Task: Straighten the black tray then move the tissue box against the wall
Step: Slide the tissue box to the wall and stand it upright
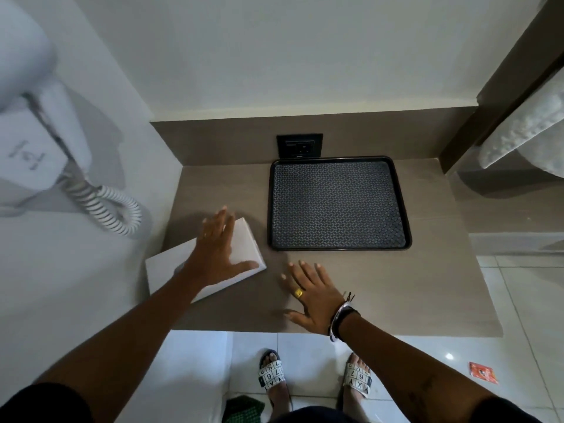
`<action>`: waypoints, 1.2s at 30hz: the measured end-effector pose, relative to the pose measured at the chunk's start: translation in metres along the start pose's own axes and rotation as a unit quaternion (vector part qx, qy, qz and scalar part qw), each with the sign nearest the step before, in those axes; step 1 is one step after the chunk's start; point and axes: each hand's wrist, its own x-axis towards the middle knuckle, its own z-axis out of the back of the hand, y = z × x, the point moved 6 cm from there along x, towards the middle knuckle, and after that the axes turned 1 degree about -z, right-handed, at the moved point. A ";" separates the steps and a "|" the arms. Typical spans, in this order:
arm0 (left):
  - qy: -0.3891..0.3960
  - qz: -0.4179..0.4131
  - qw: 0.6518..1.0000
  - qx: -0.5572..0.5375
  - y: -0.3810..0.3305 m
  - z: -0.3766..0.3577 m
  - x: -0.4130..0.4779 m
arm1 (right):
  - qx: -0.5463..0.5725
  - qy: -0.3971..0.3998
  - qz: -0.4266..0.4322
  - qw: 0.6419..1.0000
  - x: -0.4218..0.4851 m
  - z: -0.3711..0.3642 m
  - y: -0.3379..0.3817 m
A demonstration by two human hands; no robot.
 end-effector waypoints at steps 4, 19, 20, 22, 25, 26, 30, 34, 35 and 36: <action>0.134 0.034 0.990 0.039 0.067 -0.024 -0.034 | -0.025 0.030 -0.034 0.999 0.019 -0.008 0.017; 0.088 0.095 0.992 0.012 0.109 -0.034 -0.058 | -0.050 0.047 -0.081 0.994 0.039 -0.014 0.024; 0.086 0.104 0.991 0.003 0.108 -0.033 -0.055 | -0.051 0.046 -0.082 0.994 0.039 -0.014 0.024; 0.080 0.132 0.988 -0.020 0.109 -0.031 -0.049 | -0.050 0.044 -0.083 0.994 0.038 -0.014 0.025; 0.051 0.175 0.982 -0.042 0.113 -0.021 -0.034 | -0.051 0.045 -0.082 0.994 0.038 -0.013 0.024; 0.042 0.190 0.980 -0.047 0.115 -0.017 -0.028 | -0.052 0.046 -0.081 0.994 0.038 -0.013 0.024; 0.000 0.249 0.965 -0.078 0.120 -0.004 0.001 | -0.052 0.045 -0.082 0.994 0.040 -0.016 0.023; -0.046 0.325 0.939 -0.104 0.124 0.007 0.029 | -0.053 0.045 -0.082 0.994 0.041 -0.019 0.022; -0.057 0.346 0.930 -0.107 0.125 0.009 0.036 | -0.053 0.043 -0.083 0.994 0.041 -0.019 0.022; -0.065 0.368 0.921 -0.111 0.126 0.011 0.043 | -0.052 0.042 -0.083 0.994 0.041 -0.019 0.021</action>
